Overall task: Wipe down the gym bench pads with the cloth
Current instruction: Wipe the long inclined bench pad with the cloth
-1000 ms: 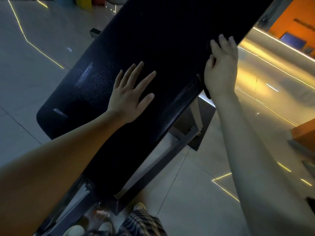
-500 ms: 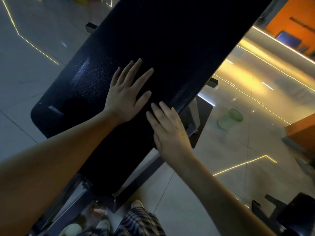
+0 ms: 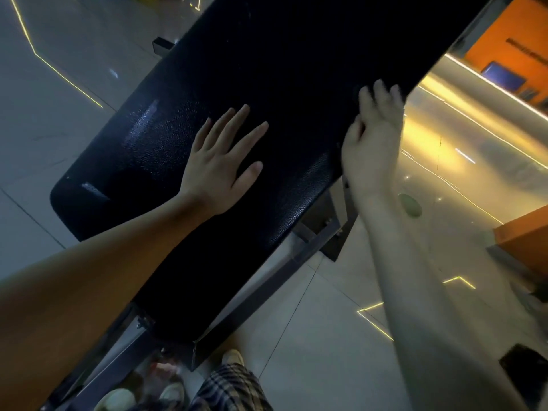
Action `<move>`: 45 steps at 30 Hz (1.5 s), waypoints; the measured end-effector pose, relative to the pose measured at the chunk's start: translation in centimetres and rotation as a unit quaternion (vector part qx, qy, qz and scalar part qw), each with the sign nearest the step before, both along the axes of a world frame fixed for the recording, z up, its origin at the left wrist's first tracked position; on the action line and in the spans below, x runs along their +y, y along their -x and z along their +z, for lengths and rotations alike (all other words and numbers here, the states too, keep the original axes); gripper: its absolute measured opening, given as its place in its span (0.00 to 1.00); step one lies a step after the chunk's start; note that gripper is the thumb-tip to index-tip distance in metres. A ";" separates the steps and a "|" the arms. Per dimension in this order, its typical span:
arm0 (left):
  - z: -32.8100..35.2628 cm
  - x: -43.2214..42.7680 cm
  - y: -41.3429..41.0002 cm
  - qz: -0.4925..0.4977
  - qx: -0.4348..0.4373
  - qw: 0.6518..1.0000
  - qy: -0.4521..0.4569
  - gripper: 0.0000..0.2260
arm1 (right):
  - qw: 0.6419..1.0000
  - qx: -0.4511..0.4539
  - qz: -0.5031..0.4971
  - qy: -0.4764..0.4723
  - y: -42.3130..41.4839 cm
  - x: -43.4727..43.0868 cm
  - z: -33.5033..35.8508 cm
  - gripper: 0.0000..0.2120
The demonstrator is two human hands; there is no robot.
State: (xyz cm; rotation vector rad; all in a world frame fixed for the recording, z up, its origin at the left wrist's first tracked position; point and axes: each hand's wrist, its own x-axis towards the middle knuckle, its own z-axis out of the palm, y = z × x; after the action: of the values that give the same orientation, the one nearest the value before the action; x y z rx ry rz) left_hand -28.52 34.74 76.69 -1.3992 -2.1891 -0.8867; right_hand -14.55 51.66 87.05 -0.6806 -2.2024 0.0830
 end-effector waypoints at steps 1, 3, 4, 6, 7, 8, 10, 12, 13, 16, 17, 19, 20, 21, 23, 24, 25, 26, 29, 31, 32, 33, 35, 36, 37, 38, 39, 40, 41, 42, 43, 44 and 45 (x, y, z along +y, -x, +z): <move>0.0 0.0 0.0 0.000 -0.001 1.000 -0.001 0.26 | 1.000 -0.008 0.002 -0.002 -0.3 -1.5 -1.2 0.24; 0.1 0.0 0.0 -0.001 -0.002 1.000 0.000 0.26 | 0.998 -0.054 0.003 -0.019 -1.3 -4.8 -3.8 0.25; 0.1 0.0 0.0 -0.001 -0.005 1.000 0.003 0.26 | 0.996 -0.084 0.007 -0.028 -1.8 -6.5 -5.1 0.25; 0.0 0.0 -0.1 -0.003 -0.007 1.000 0.003 0.26 | 0.989 -0.133 0.042 -0.041 -3.2 -10.0 -7.9 0.24; 0.0 0.0 -0.1 -0.005 -0.005 1.000 0.001 0.26 | 0.985 -0.149 0.072 -0.052 -3.9 -11.5 -9.2 0.24; 0.0 0.1 -0.1 -0.005 -0.003 1.000 -0.003 0.26 | 0.978 -0.166 0.102 -0.072 -4.5 -12.5 -10.1 0.22; 0.1 0.1 -0.1 -0.008 -0.004 1.000 -0.005 0.26 | 0.957 -0.217 0.148 -0.121 -5.7 -13.0 -11.0 0.22; 0.1 0.0 -0.1 -0.009 -0.008 1.000 0.002 0.26 | 0.927 -0.282 0.189 -0.160 -6.0 -11.5 -10.0 0.23; 0.2 0.0 -0.1 -0.008 -0.008 1.000 0.006 0.26 | 0.912 -0.306 0.201 -0.186 -5.8 -10.3 -8.9 0.24; 0.2 -0.1 -0.2 -0.007 -0.004 1.000 0.016 0.26 | 0.925 -0.281 0.165 -0.195 -4.1 -4.8 -4.4 0.25; 0.2 -0.1 -0.2 -0.005 -0.004 1.000 0.018 0.26 | 0.945 -0.244 0.142 -0.165 -3.3 -2.3 -2.5 0.25; 0.2 -0.1 -0.2 -0.003 -0.005 1.000 0.022 0.26 | 0.974 -0.164 0.098 -0.119 -2.4 2.7 1.3 0.24; 0.2 -0.1 -0.2 -0.002 -0.006 1.000 0.023 0.26 | 0.983 -0.139 0.067 -0.097 -2.0 4.8 3.0 0.23; 0.1 -0.1 -0.3 0.000 -0.007 1.000 0.023 0.26 | 0.990 -0.120 0.034 -0.071 -1.5 6.2 4.4 0.23; 0.2 -0.1 -0.3 0.002 -0.006 1.000 0.020 0.26 | 0.997 -0.066 -0.001 -0.033 -0.5 7.2 5.4 0.23; 0.2 0.0 -0.3 0.002 -0.006 1.000 0.018 0.26 | 0.999 -0.037 -0.010 -0.021 0.0 6.8 5.2 0.23; 0.2 0.0 -0.2 0.001 -0.005 1.000 0.015 0.26 | 1.000 -0.017 -0.016 -0.013 0.3 5.8 4.6 0.23; 0.2 0.0 -0.2 0.000 -0.006 1.000 0.011 0.26 | 1.000 -0.006 -0.018 -0.011 0.5 4.6 3.7 0.23; 0.1 -0.1 -0.1 0.000 -0.004 1.000 0.012 0.26 | 0.999 -0.032 -0.003 -0.027 -0.5 -0.3 -0.4 0.24; 0.1 -0.1 -0.1 0.002 -0.004 1.000 0.016 0.26 | 0.996 -0.076 0.010 -0.048 -2.2 -4.5 -3.7 0.24; 0.1 -0.1 -0.1 0.002 -0.004 1.000 0.017 0.26 | 0.994 -0.089 0.021 -0.055 -3.0 -6.6 -5.4 0.23; 0.1 -0.1 -0.1 0.002 -0.005 1.000 0.017 0.27 | 0.993 -0.103 0.036 -0.054 -3.7 -8.4 -7.2 0.24; 0.0 -0.1 -0.2 0.000 -0.001 1.000 0.011 0.26 | 0.987 -0.132 0.078 -0.047 -4.9 -11.0 -9.8 0.25; -0.1 -0.1 -0.2 -0.002 0.000 1.000 0.009 0.26 | 0.983 -0.146 0.100 -0.054 -5.2 -11.4 -10.4 0.24; -0.1 -0.1 -0.2 -0.003 0.000 1.000 0.010 0.26 | 0.979 -0.158 0.114 -0.063 -5.4 -11.4 -10.5 0.23; -0.2 -0.1 -0.2 -0.002 0.000 1.000 0.011 0.26 | 0.975 -0.170 0.122 -0.069 -5.2 -10.9 -10.1 0.23; -0.2 -0.1 -0.2 -0.001 0.000 1.000 0.013 0.27 | 0.972 -0.183 0.126 -0.074 -4.9 -10.2 -9.4 0.23; -0.2 -0.1 -0.2 0.000 0.000 1.000 0.013 0.27 | 0.970 -0.192 0.123 -0.083 -4.4 -9.3 -8.1 0.23; -0.1 -0.1 -0.2 0.003 0.000 1.000 0.013 0.27 | 0.970 -0.194 0.111 -0.098 -3.6 -8.1 -6.8 0.23; -0.1 0.0 -0.2 0.005 0.001 1.000 0.013 0.27 | 0.971 -0.192 0.092 -0.109 -2.6 -6.8 -5.3 0.23; -0.1 0.0 -0.2 0.007 0.000 1.000 0.014 0.27 | 0.973 -0.186 0.070 -0.117 -1.5 -5.4 -3.8 0.24; 0.0 0.0 -0.2 0.007 0.000 1.000 0.016 0.27 | 0.975 -0.178 0.049 -0.121 -0.4 -4.2 -2.2 0.23; 0.0 0.0 -0.2 0.005 -0.002 1.000 0.017 0.26 | 0.977 -0.172 0.028 -0.120 0.9 -3.1 -0.8 0.23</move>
State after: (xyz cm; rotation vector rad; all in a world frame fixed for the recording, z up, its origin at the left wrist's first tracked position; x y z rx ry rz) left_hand -28.28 34.73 76.70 -1.4011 -2.2221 -0.8535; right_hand -15.41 48.60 86.26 -0.5257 -2.5087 -0.2885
